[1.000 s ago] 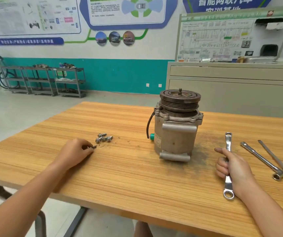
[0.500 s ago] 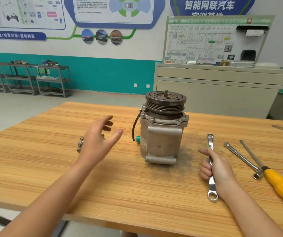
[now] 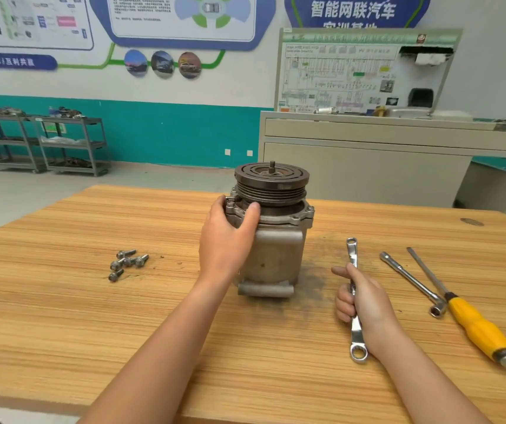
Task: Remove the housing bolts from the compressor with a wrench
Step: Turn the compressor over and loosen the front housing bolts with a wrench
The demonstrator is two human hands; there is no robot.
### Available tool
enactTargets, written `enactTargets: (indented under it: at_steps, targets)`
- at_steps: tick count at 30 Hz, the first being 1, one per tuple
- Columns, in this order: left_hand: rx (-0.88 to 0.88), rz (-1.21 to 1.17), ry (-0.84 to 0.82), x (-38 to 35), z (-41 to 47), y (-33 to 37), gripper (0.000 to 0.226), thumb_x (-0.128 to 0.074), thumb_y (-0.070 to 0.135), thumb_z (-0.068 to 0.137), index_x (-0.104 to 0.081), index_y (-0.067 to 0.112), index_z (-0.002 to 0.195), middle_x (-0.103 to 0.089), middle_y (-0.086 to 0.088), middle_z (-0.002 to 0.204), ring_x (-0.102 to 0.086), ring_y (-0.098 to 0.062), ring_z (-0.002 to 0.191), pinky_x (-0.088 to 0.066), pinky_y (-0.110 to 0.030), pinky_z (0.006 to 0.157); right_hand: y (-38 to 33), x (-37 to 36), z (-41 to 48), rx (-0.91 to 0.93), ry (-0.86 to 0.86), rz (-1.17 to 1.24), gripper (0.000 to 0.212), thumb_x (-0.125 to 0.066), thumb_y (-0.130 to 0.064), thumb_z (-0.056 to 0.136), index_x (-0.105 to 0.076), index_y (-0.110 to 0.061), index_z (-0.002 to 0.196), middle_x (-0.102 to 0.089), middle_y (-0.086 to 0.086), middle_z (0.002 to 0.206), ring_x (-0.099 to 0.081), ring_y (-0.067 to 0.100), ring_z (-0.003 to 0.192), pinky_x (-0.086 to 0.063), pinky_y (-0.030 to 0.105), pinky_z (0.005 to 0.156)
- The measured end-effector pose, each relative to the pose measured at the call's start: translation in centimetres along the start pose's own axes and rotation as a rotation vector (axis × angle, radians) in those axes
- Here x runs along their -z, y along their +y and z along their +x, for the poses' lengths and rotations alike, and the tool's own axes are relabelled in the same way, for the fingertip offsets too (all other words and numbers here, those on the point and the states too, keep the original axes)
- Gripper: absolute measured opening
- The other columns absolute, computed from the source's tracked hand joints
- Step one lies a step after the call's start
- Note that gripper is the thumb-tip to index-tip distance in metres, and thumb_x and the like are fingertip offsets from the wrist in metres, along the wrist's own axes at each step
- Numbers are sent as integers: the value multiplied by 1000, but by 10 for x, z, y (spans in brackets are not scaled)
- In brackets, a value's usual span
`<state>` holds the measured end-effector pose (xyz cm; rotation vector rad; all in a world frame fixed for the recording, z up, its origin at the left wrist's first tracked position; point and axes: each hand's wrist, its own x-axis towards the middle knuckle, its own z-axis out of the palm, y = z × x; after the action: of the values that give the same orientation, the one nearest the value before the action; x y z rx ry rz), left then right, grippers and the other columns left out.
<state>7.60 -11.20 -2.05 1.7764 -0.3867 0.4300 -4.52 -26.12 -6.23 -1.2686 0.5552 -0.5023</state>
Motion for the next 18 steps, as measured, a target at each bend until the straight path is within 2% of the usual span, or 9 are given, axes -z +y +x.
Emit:
enactTargets:
  at_steps: [7,9,11,13,15,16,18]
  targets:
    - [-88,11,16,5,6,0,58,-59,36,87,-46,7,136,-55,-6,132,-46,-8,111,-32,-20,93,1,0,1,-5,0,6,24,-36,-24,99,-55,-9,95,-28,-5,37,-25,9,29,-23,17,32]
    - [-67,-36,-35,6,11,0,57,-60,32,88,-46,6,137,-55,-9,133,-50,-15,117,-39,-31,100,1,1,0,-15,-4,28,23,-35,-19,97,-55,-9,97,-29,-5,38,-25,9,30,-23,18,32]
    - [-39,-83,-126,7,18,0,54,-59,29,89,-46,7,137,-59,-9,126,-57,-25,111,-49,-42,93,1,2,0,-20,-12,49,24,-33,-14,95,-56,-10,97,-29,-4,38,-24,9,30,-23,17,32]
    - [-23,-151,-238,7,26,-2,44,-56,24,91,-51,9,132,-65,0,110,-63,-14,95,-54,-25,79,2,2,-1,-9,-33,46,24,-31,-11,95,-55,-10,98,-30,-4,38,-25,9,29,-22,16,33]
    - [-2,-207,-351,4,35,-2,33,-52,17,92,-59,12,124,-67,7,103,-63,0,90,-49,-11,73,3,0,-1,9,-59,8,23,-31,-11,98,-54,-13,97,-31,-4,37,-27,9,28,-24,16,33]
    - [12,-228,-394,2,38,-2,29,-51,15,93,-61,15,119,-67,8,103,-62,3,90,-48,-9,72,4,0,-2,19,-71,-24,22,-32,-14,99,-54,-16,98,-32,-4,37,-29,10,29,-25,17,33]
    - [36,-256,-440,-2,43,-2,25,-49,13,92,-63,21,111,-68,8,104,-62,-1,96,-47,-10,74,4,1,-5,33,-88,-81,21,-34,-20,100,-55,-24,100,-35,-3,39,-34,12,30,-31,19,34]
